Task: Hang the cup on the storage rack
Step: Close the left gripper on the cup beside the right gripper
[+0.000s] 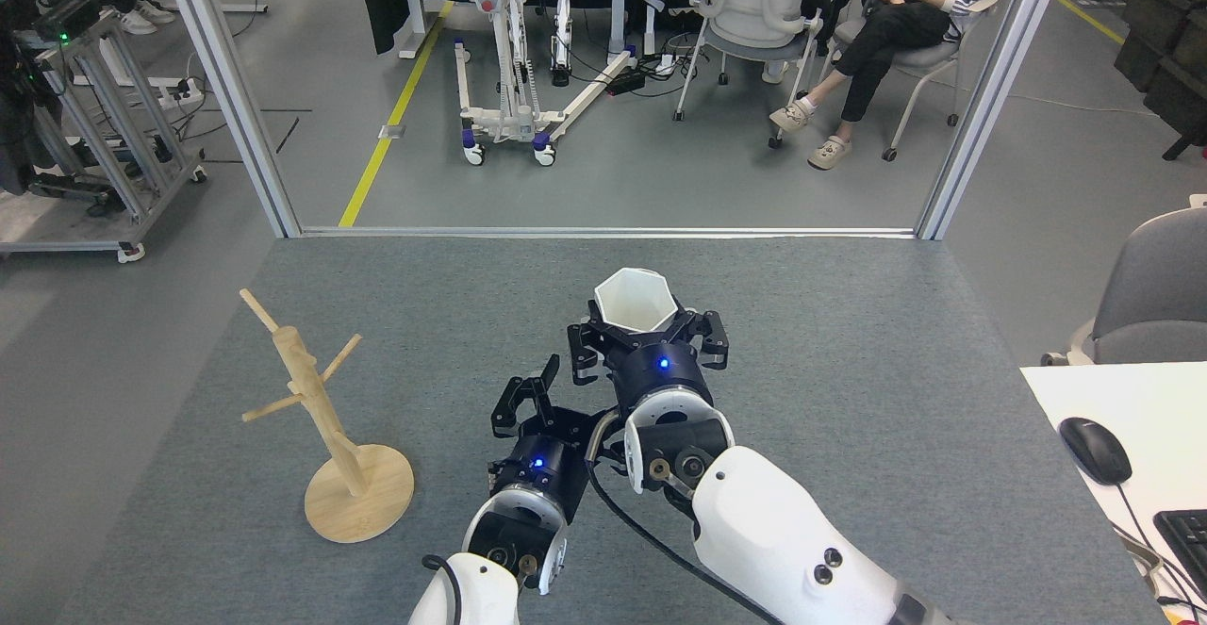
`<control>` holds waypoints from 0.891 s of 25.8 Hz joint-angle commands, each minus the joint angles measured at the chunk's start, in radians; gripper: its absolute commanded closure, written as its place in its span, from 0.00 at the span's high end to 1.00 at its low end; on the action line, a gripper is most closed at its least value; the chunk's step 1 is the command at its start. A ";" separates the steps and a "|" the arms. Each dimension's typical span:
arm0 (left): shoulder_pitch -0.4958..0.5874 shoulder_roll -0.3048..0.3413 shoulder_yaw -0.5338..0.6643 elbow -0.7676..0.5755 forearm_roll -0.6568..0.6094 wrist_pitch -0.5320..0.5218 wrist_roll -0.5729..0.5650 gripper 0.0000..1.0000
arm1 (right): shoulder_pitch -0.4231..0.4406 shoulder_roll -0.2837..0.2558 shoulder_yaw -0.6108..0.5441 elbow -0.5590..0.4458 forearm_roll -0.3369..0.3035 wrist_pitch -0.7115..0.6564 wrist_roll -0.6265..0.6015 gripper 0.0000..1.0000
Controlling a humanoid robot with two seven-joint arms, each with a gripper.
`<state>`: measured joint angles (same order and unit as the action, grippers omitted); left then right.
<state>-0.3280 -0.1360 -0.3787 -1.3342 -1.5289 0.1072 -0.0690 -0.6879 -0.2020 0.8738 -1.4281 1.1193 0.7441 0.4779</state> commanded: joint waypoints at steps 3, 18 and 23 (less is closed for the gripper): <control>-0.020 -0.001 0.000 0.015 0.007 0.002 0.001 0.94 | -0.005 0.013 0.011 0.031 -0.001 -0.005 0.001 0.12; -0.019 0.001 -0.031 0.044 0.007 0.002 0.005 0.94 | -0.006 0.039 0.011 0.034 -0.001 -0.003 -0.001 0.12; -0.016 -0.001 -0.029 0.052 0.007 0.000 0.005 0.94 | -0.005 0.044 0.010 0.034 -0.001 -0.003 -0.001 0.12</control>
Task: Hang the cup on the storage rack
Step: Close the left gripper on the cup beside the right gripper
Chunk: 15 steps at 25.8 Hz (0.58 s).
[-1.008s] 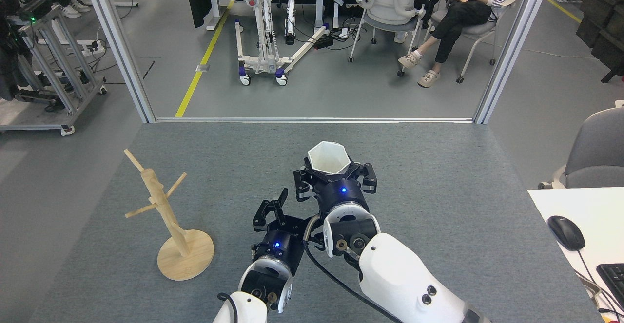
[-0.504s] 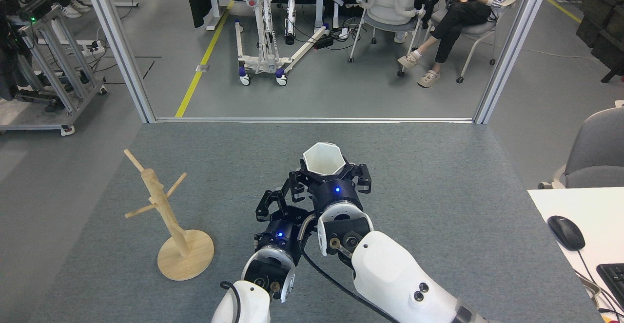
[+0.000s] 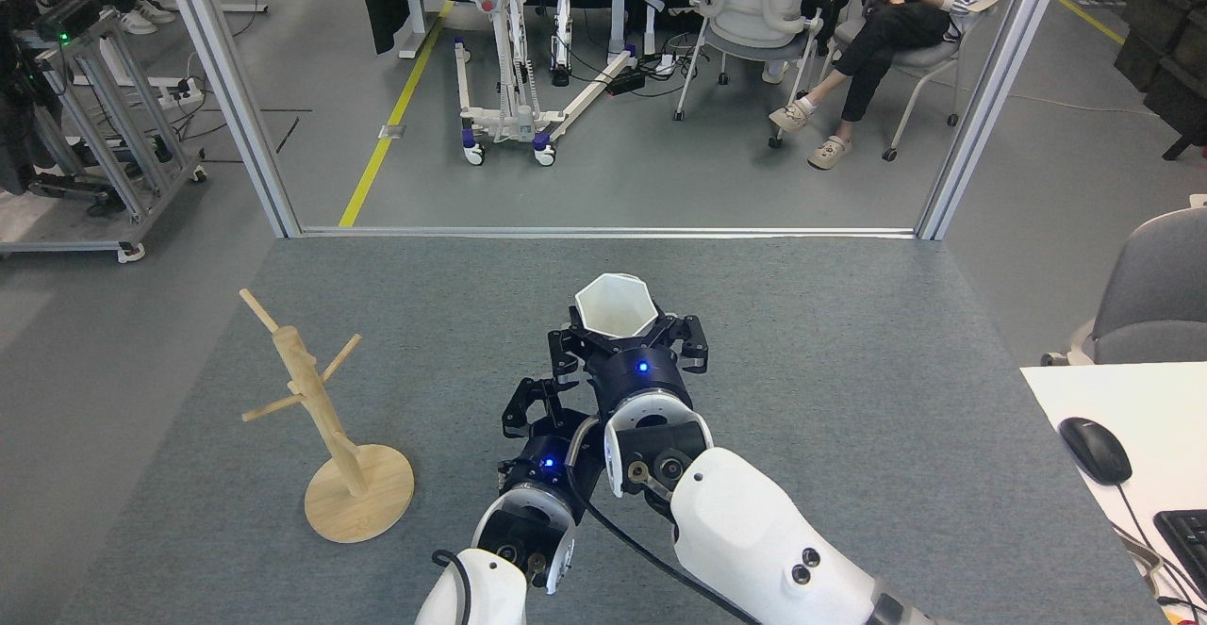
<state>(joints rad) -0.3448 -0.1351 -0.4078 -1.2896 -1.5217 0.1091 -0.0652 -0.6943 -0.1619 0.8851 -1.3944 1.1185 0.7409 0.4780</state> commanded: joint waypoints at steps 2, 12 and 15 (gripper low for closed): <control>-0.005 -0.003 -0.002 0.026 0.000 0.000 -0.001 0.94 | 0.001 0.010 -0.002 0.001 0.000 0.003 -0.001 0.12; -0.086 -0.003 0.000 0.084 0.011 0.000 -0.002 0.94 | 0.001 0.015 -0.002 0.008 0.000 0.008 0.001 0.12; -0.102 -0.003 0.000 0.105 0.029 0.001 -0.002 0.94 | 0.002 0.021 -0.002 0.011 0.000 0.009 -0.001 0.12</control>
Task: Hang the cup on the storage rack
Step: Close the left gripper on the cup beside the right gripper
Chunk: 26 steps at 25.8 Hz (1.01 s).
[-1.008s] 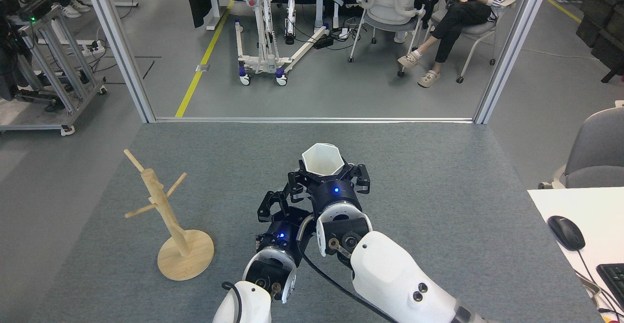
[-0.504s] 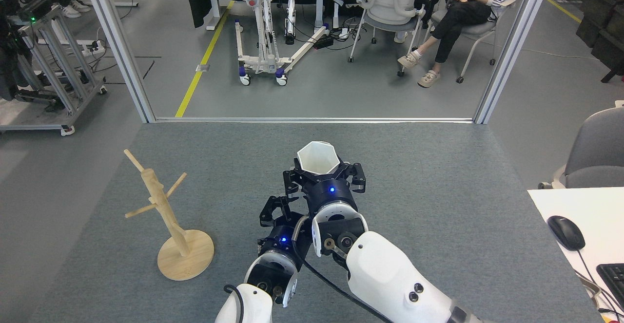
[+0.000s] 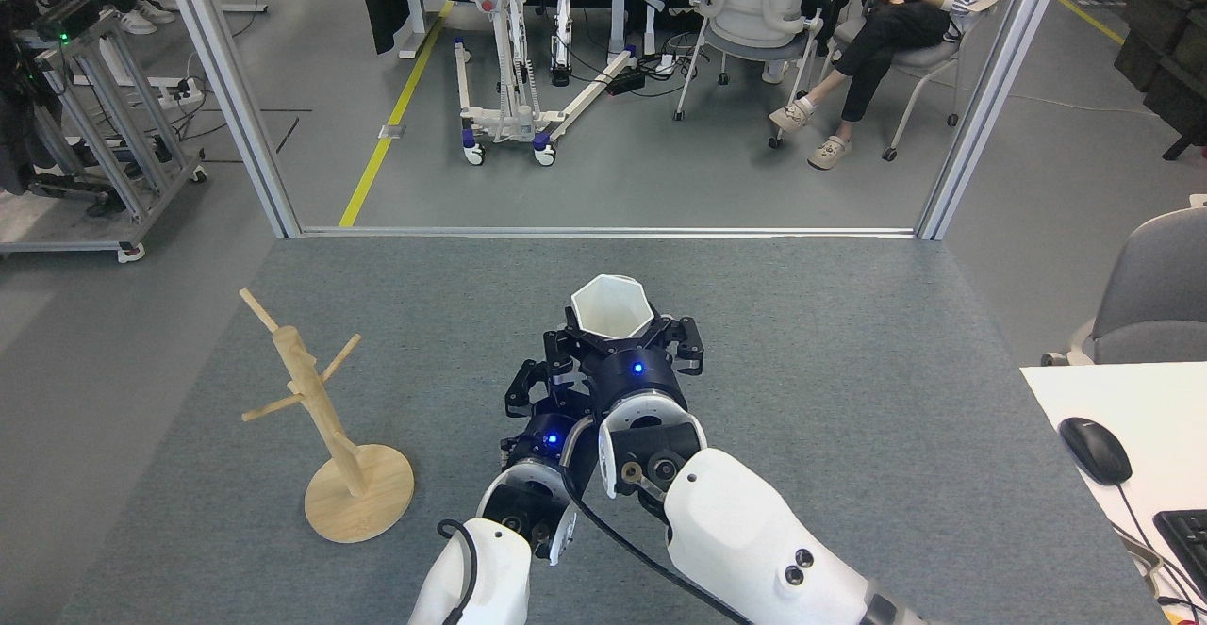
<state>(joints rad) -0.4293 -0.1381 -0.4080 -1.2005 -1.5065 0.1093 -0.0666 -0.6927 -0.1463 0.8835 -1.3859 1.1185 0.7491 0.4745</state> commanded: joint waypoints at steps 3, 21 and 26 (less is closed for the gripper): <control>-0.029 0.000 0.002 0.038 0.017 0.001 -0.002 0.86 | 0.001 0.011 0.000 0.011 0.001 0.001 0.003 0.12; -0.042 0.002 0.002 0.038 0.028 0.018 -0.002 0.13 | -0.001 0.030 -0.002 0.033 0.003 0.003 -0.002 0.65; -0.040 0.002 -0.003 0.033 0.028 0.016 0.001 0.10 | -0.004 0.030 -0.006 0.030 0.006 0.000 -0.005 0.98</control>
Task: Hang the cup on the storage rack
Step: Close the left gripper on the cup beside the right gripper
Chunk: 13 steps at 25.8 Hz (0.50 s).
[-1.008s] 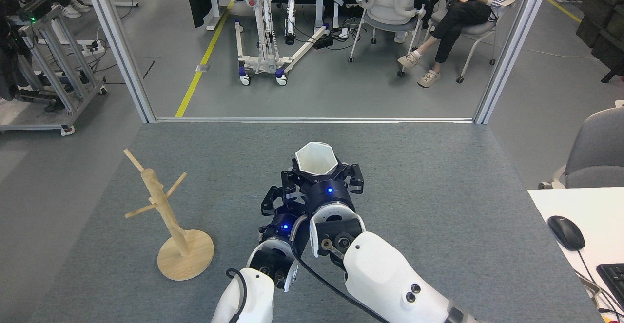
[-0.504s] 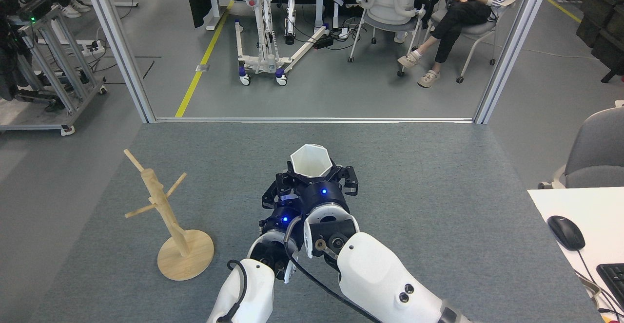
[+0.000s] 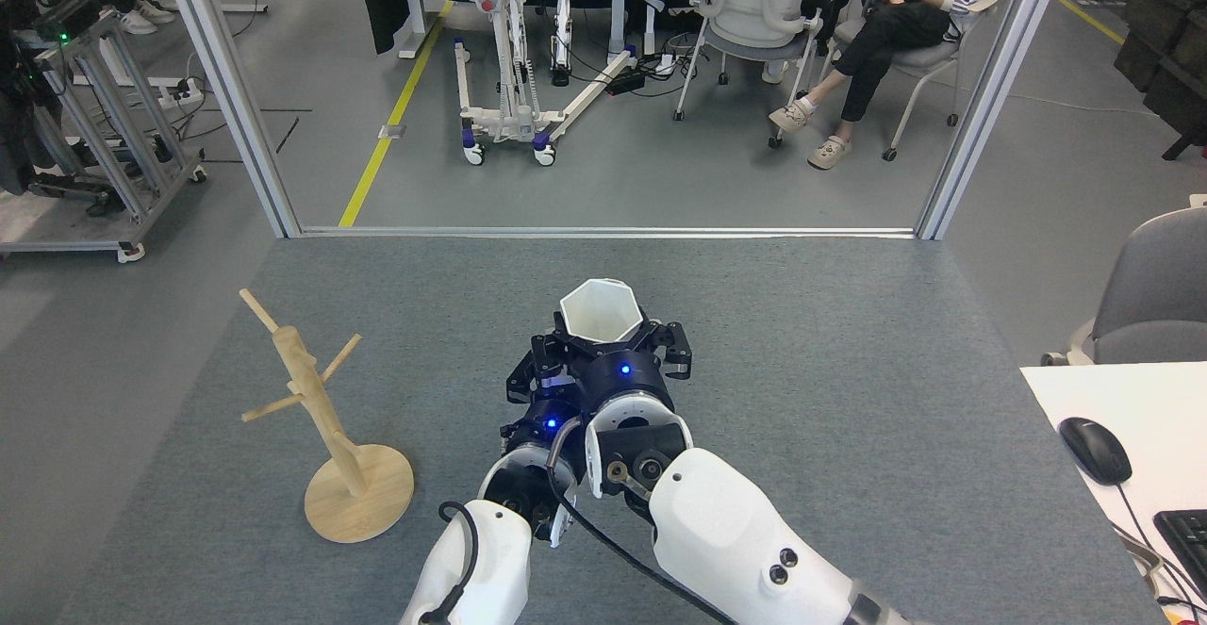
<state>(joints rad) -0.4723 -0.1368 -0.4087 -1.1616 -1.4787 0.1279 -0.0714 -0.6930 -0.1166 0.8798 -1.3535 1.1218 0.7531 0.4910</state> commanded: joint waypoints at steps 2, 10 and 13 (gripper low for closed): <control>0.003 0.000 -0.002 -0.013 0.000 -0.004 0.012 0.06 | -0.005 0.000 -0.005 -0.004 0.003 -0.009 -0.022 0.99; 0.008 0.000 -0.001 -0.023 -0.002 -0.040 0.019 0.00 | -0.016 -0.002 -0.007 -0.029 0.009 -0.015 -0.026 0.99; 0.011 0.002 -0.001 -0.024 -0.002 -0.045 0.021 0.00 | -0.029 0.000 -0.007 -0.053 0.009 -0.020 -0.028 0.99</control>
<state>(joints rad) -0.4642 -0.1356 -0.4094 -1.1836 -1.4794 0.0940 -0.0375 -0.7117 -0.1182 0.8734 -1.3869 1.1302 0.7413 0.4696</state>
